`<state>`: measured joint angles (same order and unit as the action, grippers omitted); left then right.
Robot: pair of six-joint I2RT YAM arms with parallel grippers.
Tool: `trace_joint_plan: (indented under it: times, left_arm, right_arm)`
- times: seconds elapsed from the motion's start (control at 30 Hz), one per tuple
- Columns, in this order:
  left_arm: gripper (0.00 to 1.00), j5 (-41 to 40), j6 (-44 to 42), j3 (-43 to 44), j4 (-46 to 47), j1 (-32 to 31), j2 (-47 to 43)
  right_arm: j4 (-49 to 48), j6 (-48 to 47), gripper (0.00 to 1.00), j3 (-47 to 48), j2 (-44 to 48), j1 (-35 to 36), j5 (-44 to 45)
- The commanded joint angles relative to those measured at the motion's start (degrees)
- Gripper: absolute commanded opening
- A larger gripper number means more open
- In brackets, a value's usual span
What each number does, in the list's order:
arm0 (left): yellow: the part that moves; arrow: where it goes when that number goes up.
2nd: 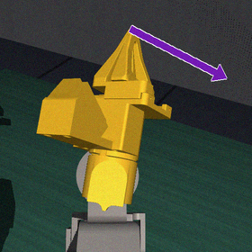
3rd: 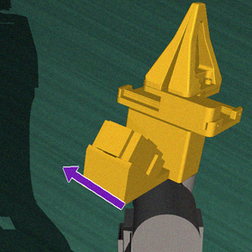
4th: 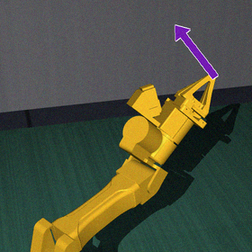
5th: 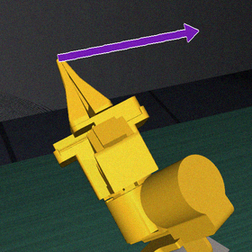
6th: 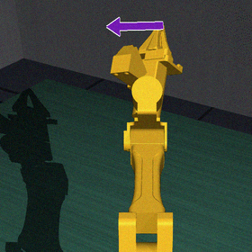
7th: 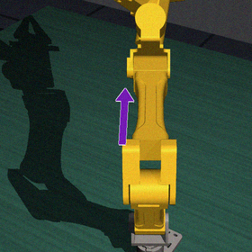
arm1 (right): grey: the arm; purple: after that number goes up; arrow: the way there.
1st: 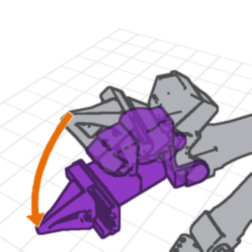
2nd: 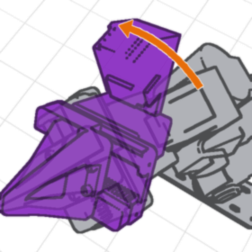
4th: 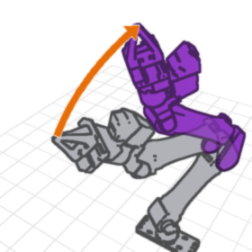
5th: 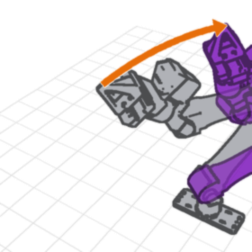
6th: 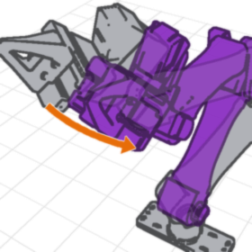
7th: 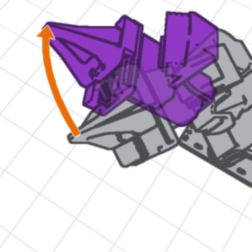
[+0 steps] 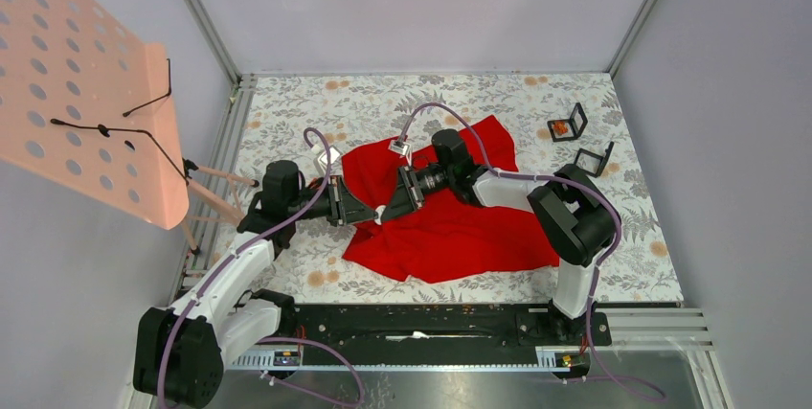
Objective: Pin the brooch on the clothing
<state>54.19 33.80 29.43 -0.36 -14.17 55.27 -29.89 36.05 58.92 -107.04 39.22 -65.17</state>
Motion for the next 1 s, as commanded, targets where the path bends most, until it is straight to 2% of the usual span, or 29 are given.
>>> trace_joint_plan:
  times: [0.0, 0.43, 0.97]
  left_arm:
    - [0.0, 7.6, 1.3, 1.8, 6.6, -1.0, -1.7]
    - [0.0, 2.7, -0.4, 2.4, 2.4, -1.0, -2.0]
    - [0.0, -3.8, -0.1, 2.4, 0.5, -0.9, -1.5]
  right_arm:
    - [1.9, -2.2, 0.29, 1.9, -1.7, 1.3, 9.4]
    - [-2.4, 0.4, 0.3, -1.7, 0.0, -1.4, 13.5]
    - [-3.4, -0.5, 0.31, -4.1, 1.8, -2.8, 13.5]
